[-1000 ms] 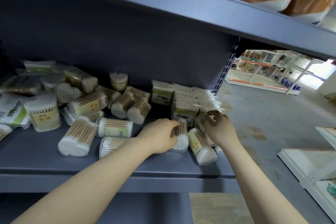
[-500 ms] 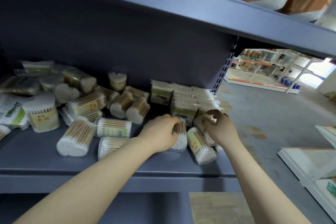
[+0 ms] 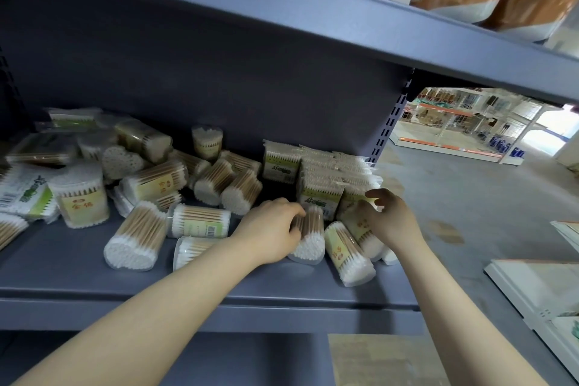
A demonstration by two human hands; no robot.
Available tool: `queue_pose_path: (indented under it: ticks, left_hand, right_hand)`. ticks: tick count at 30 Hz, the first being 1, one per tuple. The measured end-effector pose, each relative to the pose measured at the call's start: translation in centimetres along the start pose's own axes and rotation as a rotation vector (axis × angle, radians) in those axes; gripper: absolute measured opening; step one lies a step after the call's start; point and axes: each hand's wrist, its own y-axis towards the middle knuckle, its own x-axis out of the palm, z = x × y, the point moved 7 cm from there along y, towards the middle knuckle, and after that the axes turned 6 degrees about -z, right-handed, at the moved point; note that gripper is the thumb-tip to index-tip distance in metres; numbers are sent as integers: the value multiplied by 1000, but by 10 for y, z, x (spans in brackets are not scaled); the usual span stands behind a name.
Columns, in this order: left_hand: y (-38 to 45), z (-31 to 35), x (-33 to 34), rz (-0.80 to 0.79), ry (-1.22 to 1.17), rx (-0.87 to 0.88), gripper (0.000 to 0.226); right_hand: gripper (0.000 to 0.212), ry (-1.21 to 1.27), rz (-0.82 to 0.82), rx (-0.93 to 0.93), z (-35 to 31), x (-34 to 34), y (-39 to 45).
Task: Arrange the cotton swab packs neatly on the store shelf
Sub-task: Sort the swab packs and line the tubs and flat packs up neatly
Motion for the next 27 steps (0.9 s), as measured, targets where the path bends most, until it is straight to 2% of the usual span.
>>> queue_pose_path:
  ticks: [17, 20, 24, 27]
  left_hand:
    - [1, -2, 3, -3, 9, 3, 36]
    - [0, -8, -6, 52, 66, -42, 34]
    - [-9, -25, -32, 237, 275, -136, 31]
    - [-15, -42, -40, 220, 314, -171, 30]
  right_hand:
    - [31, 50, 14, 8, 6, -9, -2]
    - [30, 39, 18, -53, -11, -7, -2]
    - [33, -57, -13, -216, -54, 11, -6]
    - [34, -69, -57, -278, -77, 29, -8]
